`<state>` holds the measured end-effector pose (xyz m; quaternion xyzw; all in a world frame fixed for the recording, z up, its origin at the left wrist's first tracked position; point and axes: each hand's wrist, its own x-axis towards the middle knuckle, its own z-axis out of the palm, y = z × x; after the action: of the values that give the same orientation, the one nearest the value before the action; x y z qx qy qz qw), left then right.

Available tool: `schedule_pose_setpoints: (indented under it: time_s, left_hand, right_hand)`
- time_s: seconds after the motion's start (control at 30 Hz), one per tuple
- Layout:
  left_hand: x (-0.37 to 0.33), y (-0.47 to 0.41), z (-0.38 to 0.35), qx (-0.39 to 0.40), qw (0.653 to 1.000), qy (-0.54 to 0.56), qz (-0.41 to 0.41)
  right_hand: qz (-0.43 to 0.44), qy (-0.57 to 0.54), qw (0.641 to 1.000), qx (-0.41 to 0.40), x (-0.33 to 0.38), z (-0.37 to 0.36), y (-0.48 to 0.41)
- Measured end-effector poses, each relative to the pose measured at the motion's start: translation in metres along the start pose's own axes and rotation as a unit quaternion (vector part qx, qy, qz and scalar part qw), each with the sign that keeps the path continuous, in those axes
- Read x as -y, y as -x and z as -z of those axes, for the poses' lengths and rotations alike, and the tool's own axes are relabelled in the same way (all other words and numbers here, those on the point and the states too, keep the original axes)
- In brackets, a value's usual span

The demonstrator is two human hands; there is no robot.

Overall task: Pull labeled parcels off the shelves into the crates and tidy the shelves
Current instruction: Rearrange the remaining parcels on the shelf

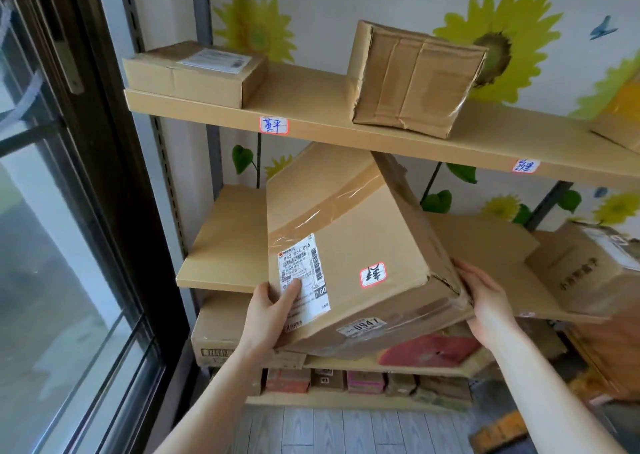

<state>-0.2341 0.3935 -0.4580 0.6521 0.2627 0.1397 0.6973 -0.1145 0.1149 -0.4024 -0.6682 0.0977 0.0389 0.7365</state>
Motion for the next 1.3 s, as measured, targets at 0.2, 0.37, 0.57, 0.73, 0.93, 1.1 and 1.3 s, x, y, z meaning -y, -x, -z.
schedule_pose_setpoints:
  time_s: [0.2,0.37,0.57,0.73,0.93,1.1,1.3]
  left_hand:
    - [-0.03,-0.015,0.045,-0.04,0.989,0.14,-0.025]
    - [-0.042,-0.014,0.075,-0.048,0.99,0.102,-0.085]
    - [-0.012,0.006,0.091,0.035,0.979,0.111,-0.165]
    - [-0.004,-0.004,0.109,-0.057,0.982,-0.046,-0.172]
    - [-0.027,-0.064,0.127,-0.126,0.965,-0.217,-0.079]
    - [-0.039,-0.103,0.146,-0.102,0.942,-0.312,-0.068]
    - [-0.038,-0.127,0.153,-0.113,0.925,-0.35,-0.093]
  right_hand:
    - [-0.071,0.061,0.996,-0.012,-0.053,-0.041,0.003]
    - [-0.047,0.186,0.98,0.047,-0.095,-0.08,0.029]
    - [-0.161,-0.106,0.981,0.029,-0.092,-0.104,0.043]
    - [-0.143,-0.089,0.979,0.114,-0.09,-0.139,0.044]
    - [-0.178,-0.051,0.977,0.111,-0.069,-0.208,0.015]
    - [-0.165,-0.013,0.984,0.069,-0.072,-0.244,-0.017]
    - [-0.171,-0.029,0.983,0.054,-0.071,-0.264,-0.03]
